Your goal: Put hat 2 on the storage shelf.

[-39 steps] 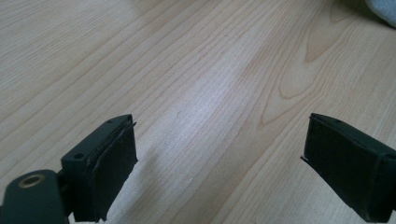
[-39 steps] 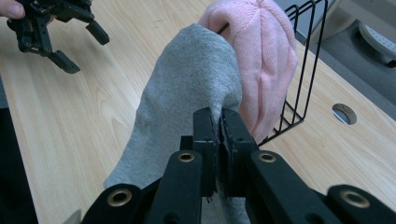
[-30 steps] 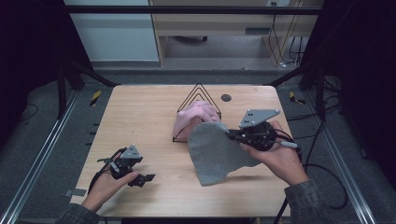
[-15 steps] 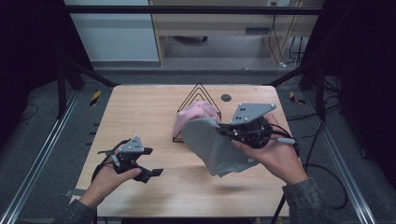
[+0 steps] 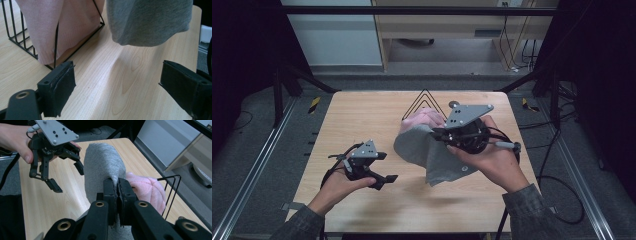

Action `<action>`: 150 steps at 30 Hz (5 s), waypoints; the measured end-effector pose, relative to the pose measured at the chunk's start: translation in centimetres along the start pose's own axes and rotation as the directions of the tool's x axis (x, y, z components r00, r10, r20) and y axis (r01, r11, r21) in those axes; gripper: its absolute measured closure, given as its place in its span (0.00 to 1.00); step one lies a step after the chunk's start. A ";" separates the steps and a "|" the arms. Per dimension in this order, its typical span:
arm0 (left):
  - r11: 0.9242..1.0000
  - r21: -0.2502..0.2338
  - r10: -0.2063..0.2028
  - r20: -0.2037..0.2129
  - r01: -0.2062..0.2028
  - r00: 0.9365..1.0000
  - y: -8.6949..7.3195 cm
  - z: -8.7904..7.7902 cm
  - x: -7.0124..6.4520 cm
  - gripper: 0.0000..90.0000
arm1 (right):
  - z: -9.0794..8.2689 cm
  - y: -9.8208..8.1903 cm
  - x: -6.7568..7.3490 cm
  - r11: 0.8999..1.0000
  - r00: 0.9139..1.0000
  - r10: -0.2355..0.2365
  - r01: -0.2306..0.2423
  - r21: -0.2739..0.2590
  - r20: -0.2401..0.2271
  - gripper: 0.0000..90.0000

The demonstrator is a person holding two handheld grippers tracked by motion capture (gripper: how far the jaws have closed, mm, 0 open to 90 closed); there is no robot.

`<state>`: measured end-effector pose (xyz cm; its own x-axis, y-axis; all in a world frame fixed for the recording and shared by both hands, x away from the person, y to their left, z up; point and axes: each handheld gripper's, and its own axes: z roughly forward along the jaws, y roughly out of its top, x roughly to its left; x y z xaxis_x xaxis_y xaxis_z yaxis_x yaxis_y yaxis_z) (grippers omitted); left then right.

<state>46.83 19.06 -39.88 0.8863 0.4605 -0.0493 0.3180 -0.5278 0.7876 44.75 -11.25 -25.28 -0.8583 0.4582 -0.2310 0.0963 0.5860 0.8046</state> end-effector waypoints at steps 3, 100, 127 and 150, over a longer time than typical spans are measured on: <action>1.000 -0.002 -0.001 -0.004 0.001 1.000 0.3 -0.2 0.2 0.15 | 0.1 0.4 0.0 1.000 1.000 -0.005 0.005 -0.001 -0.004 0.96; 0.987 -0.085 0.120 -0.165 -0.136 0.979 18.8 -7.4 2.2 0.96 | -2.6 2.5 -9.1 0.943 0.956 0.280 -0.259 -0.207 0.081 0.96; 0.985 -0.114 0.095 -0.294 -0.133 0.951 21.8 -2.3 9.3 0.96 | 3.4 1.2 -17.1 0.907 0.908 0.377 -0.323 -0.271 0.180 0.96; 0.997 -0.059 0.038 -0.288 -0.058 0.957 18.6 1.9 11.9 0.96 | 7.8 -2.1 -17.8 0.911 0.897 0.400 -0.365 -0.194 0.189 0.96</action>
<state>63.93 13.38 -27.04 0.7635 0.6257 0.1596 0.2461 -0.5105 0.8239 63.78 -15.46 -27.10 -0.6363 0.7713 0.0112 0.3035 0.2370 0.9229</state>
